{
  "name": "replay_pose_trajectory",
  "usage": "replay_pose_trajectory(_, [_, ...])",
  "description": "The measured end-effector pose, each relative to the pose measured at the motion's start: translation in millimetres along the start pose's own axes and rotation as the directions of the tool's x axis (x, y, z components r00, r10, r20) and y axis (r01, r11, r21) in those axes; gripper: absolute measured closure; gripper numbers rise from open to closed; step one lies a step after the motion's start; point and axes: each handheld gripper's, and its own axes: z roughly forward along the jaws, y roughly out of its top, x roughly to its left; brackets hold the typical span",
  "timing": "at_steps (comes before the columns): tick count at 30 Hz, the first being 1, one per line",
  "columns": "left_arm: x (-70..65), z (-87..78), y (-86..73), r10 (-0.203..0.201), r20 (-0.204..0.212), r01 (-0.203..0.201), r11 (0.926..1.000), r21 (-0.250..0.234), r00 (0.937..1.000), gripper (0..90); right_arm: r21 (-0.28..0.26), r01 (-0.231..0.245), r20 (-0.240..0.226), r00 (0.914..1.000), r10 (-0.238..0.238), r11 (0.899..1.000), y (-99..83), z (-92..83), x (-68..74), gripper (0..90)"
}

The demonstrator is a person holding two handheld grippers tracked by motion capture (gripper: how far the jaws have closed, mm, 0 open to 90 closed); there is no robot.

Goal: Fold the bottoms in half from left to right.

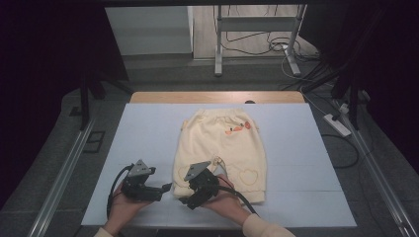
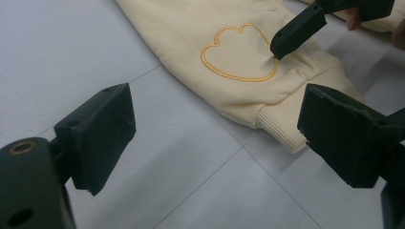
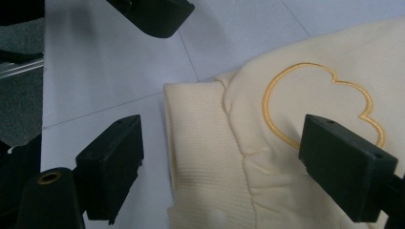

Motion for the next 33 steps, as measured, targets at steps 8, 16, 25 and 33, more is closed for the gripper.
replay_pose_trajectory(8, [0.1,0.0,-0.2,0.000,0.001,0.000,1.0000,0.001,1.0000,12.3,0.001,0.012,0.000,0.9999,-0.012,1.000,1.8,5.7,0.9,17.3])
replay_pose_trajectory(16, [0.3,-0.2,-0.6,-0.002,0.000,0.002,1.0000,0.000,1.0000,12.3,0.030,0.056,-0.010,0.9984,-0.055,0.998,2.7,13.3,8.6,22.0])
replay_pose_trajectory(25, [0.7,-0.1,-1.2,-0.005,-0.001,0.005,1.0000,0.001,1.0000,12.3,0.048,0.066,0.055,0.9961,-0.069,0.997,1.3,10.7,5.6,49.6])
replay_pose_trajectory(33, [2.1,-0.9,-0.9,-0.002,-0.005,0.002,1.0000,0.002,1.0000,12.3,0.036,0.067,0.059,0.9959,-0.069,0.997,2.4,-0.6,2.4,74.1])
